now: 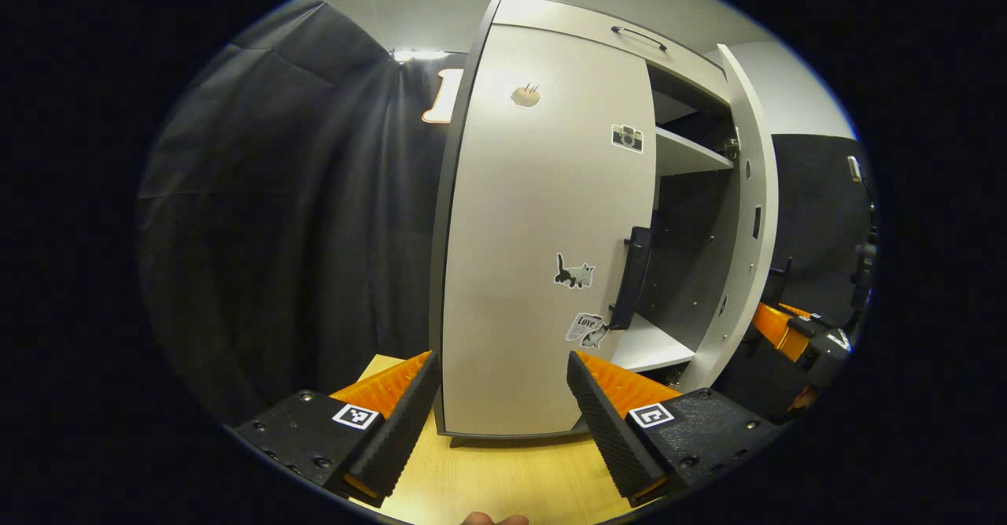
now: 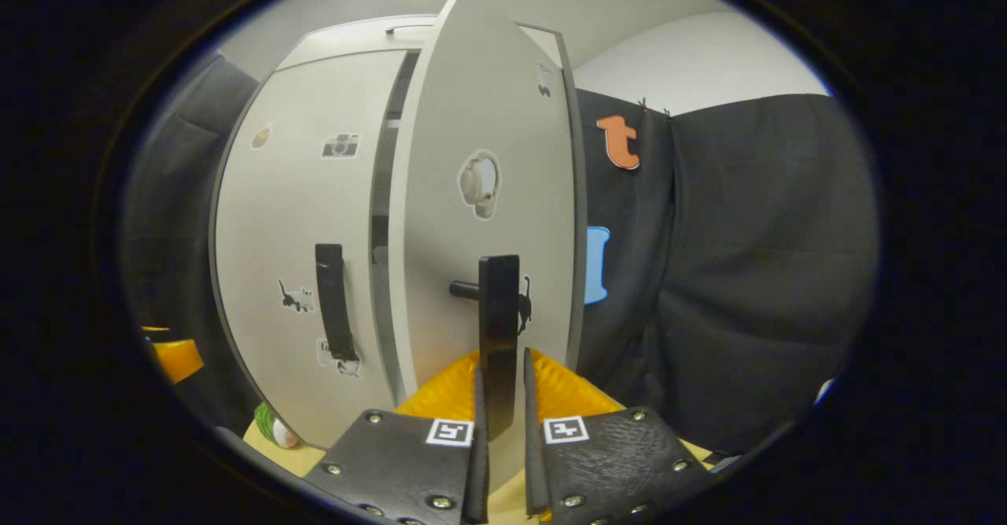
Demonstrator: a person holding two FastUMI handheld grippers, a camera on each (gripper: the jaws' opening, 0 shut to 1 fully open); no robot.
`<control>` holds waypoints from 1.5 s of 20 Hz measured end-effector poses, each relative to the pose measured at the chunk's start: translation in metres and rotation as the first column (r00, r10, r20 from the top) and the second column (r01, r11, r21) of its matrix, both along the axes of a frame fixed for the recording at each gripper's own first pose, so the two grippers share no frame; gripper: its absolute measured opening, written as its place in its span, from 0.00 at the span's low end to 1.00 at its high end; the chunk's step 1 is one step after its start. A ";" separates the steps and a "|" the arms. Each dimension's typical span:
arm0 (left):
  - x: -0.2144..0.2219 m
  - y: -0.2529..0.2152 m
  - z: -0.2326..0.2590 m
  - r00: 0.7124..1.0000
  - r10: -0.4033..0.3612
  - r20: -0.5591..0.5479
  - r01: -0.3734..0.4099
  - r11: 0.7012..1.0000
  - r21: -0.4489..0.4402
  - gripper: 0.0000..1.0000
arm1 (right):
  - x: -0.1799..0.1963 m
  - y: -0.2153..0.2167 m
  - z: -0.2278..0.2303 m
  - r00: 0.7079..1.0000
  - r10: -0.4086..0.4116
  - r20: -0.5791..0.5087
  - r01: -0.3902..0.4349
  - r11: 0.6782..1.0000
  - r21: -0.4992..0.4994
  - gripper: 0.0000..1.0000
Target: Open the right door of the double-door shoe cabinet with the right hand, and open the left door with the left hand.
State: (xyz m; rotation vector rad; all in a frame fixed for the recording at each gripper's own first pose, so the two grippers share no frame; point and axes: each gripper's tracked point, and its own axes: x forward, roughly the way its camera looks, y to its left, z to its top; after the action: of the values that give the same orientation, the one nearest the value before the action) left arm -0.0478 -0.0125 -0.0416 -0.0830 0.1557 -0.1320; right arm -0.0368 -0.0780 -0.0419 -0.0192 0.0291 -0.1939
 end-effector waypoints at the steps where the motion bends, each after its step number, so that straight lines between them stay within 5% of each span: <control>1: -0.001 -0.002 -0.001 1.000 -0.005 -0.002 0.005 1.000 0.000 1.00 | -0.002 -0.004 0.000 1.000 -0.009 0.003 0.009 1.000 -0.002 0.18; 17: 0.008 -0.038 -0.012 0.996 -0.086 -0.023 0.086 0.996 -0.005 0.99 | -0.032 -0.068 0.002 0.993 -0.116 -0.027 0.115 0.993 -0.019 0.18; 18: 0.009 -0.041 -0.011 0.996 -0.091 -0.018 0.090 0.996 -0.009 0.99 | -0.024 -0.075 0.002 0.993 -0.114 -0.025 0.114 0.993 -0.011 0.02; 22: 0.013 -0.052 -0.015 0.994 -0.106 -0.026 0.105 0.994 -0.011 1.00 | -0.029 -0.097 0.001 0.989 -0.141 -0.032 0.141 0.990 -0.013 0.03; 30: 0.033 -0.077 -0.002 0.994 -0.113 0.013 0.113 0.994 -0.003 1.00 | -0.025 -0.128 0.000 0.999 0.006 -0.041 -0.003 0.998 0.055 0.03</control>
State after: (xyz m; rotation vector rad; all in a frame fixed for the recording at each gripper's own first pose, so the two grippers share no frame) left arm -0.0149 -0.0900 -0.0434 -0.0770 0.1476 -0.2457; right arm -0.0613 -0.2065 -0.0423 0.0312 0.0756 -0.1882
